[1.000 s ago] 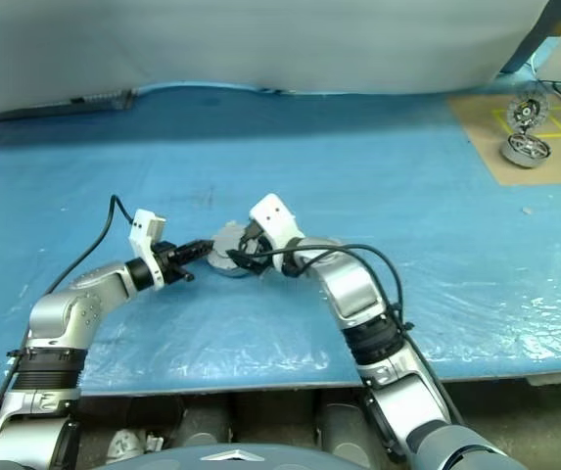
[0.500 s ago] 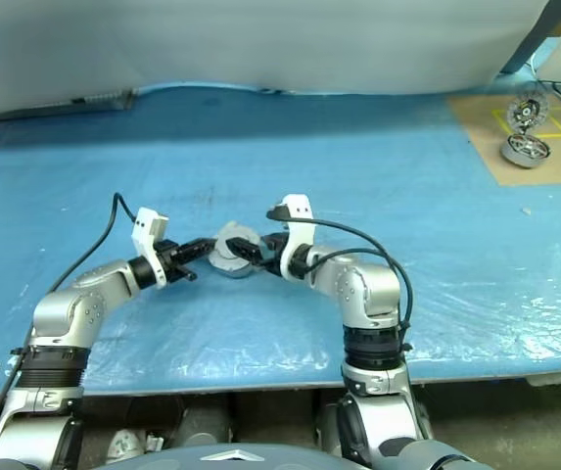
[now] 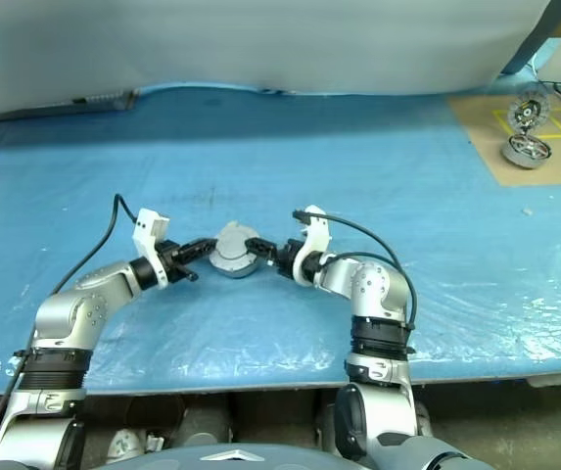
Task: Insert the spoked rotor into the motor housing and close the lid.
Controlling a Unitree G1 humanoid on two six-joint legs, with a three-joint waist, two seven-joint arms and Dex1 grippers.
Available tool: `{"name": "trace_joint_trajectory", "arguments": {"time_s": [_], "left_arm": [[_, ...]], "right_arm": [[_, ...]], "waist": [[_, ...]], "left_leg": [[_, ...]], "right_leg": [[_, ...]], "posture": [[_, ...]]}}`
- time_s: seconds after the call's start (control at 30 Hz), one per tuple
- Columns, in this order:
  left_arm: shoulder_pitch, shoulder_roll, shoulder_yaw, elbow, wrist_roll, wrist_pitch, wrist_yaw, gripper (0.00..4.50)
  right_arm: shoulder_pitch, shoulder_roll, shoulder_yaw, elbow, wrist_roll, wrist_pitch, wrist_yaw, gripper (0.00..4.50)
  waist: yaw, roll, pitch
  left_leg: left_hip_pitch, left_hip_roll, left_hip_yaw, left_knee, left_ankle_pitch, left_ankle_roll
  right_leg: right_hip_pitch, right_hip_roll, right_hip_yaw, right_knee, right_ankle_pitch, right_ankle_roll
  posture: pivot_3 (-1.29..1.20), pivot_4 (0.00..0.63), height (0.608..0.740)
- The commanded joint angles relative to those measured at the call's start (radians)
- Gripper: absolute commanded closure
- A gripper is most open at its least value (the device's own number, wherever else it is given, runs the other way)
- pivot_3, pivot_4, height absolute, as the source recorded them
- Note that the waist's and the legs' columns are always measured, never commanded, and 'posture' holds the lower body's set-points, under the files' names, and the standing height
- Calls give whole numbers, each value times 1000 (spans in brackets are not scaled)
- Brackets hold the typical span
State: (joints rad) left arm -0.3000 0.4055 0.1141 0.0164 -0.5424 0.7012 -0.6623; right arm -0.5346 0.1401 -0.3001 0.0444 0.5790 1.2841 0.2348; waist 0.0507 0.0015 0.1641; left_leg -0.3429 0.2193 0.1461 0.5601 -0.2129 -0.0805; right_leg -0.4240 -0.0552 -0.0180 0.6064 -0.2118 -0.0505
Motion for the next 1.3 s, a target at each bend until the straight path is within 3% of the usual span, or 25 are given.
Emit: {"name": "trace_joint_trajectory", "arguments": {"time_s": [0.03,0.5,0.6,0.77,0.9,1.27,1.3], "left_arm": [[21,-11,-33,-5,11,7,-3,4500],[38,-8,-32,-11,18,0,-3,4500],[41,-8,-31,-11,21,-4,-3,4500],[45,-9,-31,-9,23,-6,-3,4500],[45,-13,-34,-5,26,-7,-3,4500],[11,-43,19,0,-29,55,26,4500],[5,-46,27,0,-30,58,34,4321]], "right_arm": [[-53,120,-27,37,79,33,-33,15],[-84,115,-25,138,252,8,-127,15],[-88,115,-32,154,287,1,-140,590],[-72,99,-25,151,323,8,-154,2324],[-54,81,-15,141,344,17,-173,3375],[-28,75,-21,116,364,21,-206,3381],[-26,76,-26,113,369,19,-210,3381]], "waist": [[0,0,0],[-1,0,0],[-1,0,0],[-2,0,0],[1,0,0],[5,0,0],[5,0,0]], "left_leg": [[0,0,0,0,0,0],[0,0,0,0,0,0],[0,0,0,0,0,0],[-1,0,0,0,0,0],[0,0,0,0,0,0],[0,0,0,0,0,0],[0,0,0,0,0,0]], "right_leg": [[0,0,0,0,0,0],[0,0,0,0,0,0],[0,0,0,0,0,0],[0,0,0,0,0,0],[0,0,0,0,0,0],[0,0,0,0,0,1],[0,0,0,0,0,1]], "posture": [[0,150,740],[0,150,740],[0,150,740],[0,150,740],[0,150,740],[0,150,740],[0,150,740]]}}
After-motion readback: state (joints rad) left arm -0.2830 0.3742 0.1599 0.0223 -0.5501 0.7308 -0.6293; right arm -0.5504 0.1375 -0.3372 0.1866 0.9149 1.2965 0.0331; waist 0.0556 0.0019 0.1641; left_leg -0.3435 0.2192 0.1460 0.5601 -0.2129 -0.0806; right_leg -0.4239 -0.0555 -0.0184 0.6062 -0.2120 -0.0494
